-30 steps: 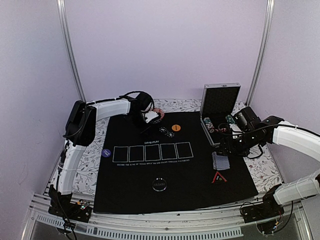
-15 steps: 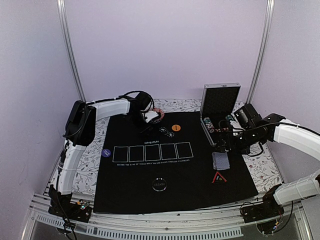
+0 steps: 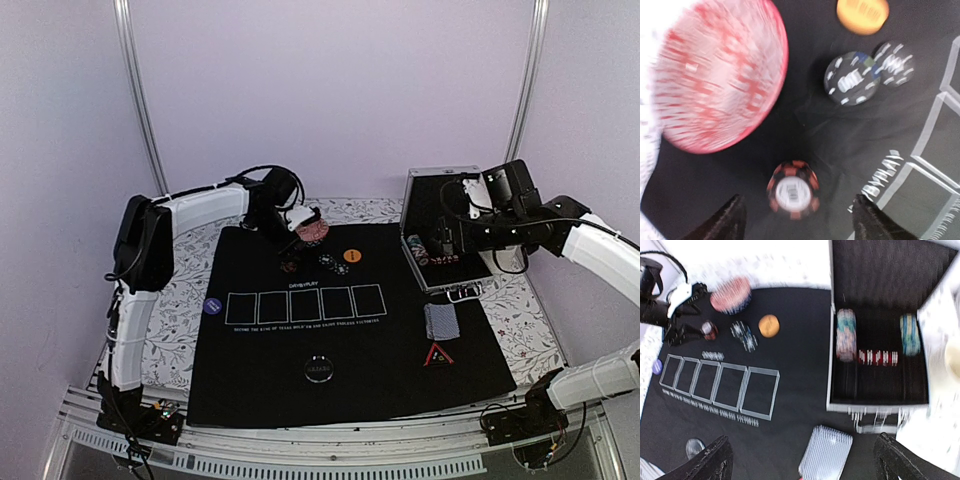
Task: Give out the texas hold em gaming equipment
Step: Place the poker chips pile at the big blind area, then pick up the pile of poker chips from the chip case.
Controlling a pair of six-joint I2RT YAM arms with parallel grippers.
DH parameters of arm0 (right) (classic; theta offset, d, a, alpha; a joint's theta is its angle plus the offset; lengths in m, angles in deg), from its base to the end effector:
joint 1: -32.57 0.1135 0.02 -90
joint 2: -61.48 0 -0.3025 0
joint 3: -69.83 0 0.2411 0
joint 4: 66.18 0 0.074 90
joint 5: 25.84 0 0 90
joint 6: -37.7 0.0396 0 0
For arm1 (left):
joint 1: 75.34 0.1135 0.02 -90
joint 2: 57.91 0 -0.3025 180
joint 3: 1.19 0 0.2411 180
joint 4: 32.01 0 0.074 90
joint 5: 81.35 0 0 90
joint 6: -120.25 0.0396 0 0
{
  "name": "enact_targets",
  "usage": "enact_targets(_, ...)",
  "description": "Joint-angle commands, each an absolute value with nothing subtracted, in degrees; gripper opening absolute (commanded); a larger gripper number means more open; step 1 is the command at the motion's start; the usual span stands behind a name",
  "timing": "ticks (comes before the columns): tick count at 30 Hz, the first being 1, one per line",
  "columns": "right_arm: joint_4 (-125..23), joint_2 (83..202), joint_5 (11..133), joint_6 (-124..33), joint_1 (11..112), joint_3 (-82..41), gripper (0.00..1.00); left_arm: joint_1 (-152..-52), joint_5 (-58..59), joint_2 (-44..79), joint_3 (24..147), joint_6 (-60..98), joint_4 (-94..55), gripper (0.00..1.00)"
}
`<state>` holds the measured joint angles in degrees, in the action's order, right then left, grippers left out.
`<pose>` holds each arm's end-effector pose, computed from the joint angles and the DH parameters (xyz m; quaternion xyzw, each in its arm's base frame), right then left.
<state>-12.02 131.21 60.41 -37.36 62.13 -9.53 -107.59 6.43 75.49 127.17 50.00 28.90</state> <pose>0.2047 0.1131 0.3580 -0.1047 0.9159 0.1183 0.3689 0.4341 -0.2757 0.2084 0.4323 0.8771 -0.0415 0.2050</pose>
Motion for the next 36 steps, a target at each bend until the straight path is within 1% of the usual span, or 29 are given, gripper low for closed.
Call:
enact_targets(1,-24.37,132.06,59.65,-53.34,61.93,-14.34,0.99,-108.99,3.02,62.66,125.18,45.95,28.76,0.78)
enact_targets(3,-26.61,134.86,61.0,-58.82,61.92,-17.53,0.99,-109.99,3.13,57.3,121.23,44.26,27.43,0.83)
enact_targets(5,-27.99,138.25,63.1,-65.5,61.92,-19.4,0.99,-110.82,3.2,49.81,114.88,42.05,23.57,0.84)
enact_targets(8,-28.52,142.21,67.14,-74.98,61.92,-21.54,0.99,-111.32,0.62,38.55,101.67,37.73,15.06,0.84)
enact_targets(11,-30.23,143.36,72.2,-86.23,61.84,-19.75,0.98,-111.55,-1.03,28.12,89.17,33.22,6.98,0.87)
enact_targets(15,-30.62,144.83,75.61,-98.23,60.7,-17.95,0.96,-111.47,-2.59,18.21,78.57,31.17,4.72,0.9)
enact_targets(17,-27.09,147.22,76.01,-103.74,59.97,-18.62,0.96,-111.46,-1.47,15.51,75.82,31.3,4.45,0.9)
enact_targets(20,-21.4,151.65,73.37,-111.9,57.03,-21.65,0.95,-111.44,0.62,12.77,72.18,30.8,2.48,0.9)
enact_targets(25,-15.17,161.07,62.27,-124.07,47.7,-27.67,0.91,-111.36,2.04,11.18,68.22,31.53,-0.78,0.91)
enact_targets(28,-16.88,165.07,57.91,-131.32,43.78,-29.18,0.88,-111.38,1.91,11.14,67.72,31.79,-0.87,0.91)
enact_targets(31,-21.12,167.12,57.55,-139.7,41.35,-28.31,0.86,-111.38,2.42,10.75,66.43,32.17,-1.88,0.91)
enact_targets(36,-24.73,172.51,57.35,-148.27,39.29,-29.8,0.81,-111.33,2.71,11.4,65.65,32.69,-2.97,0.91)
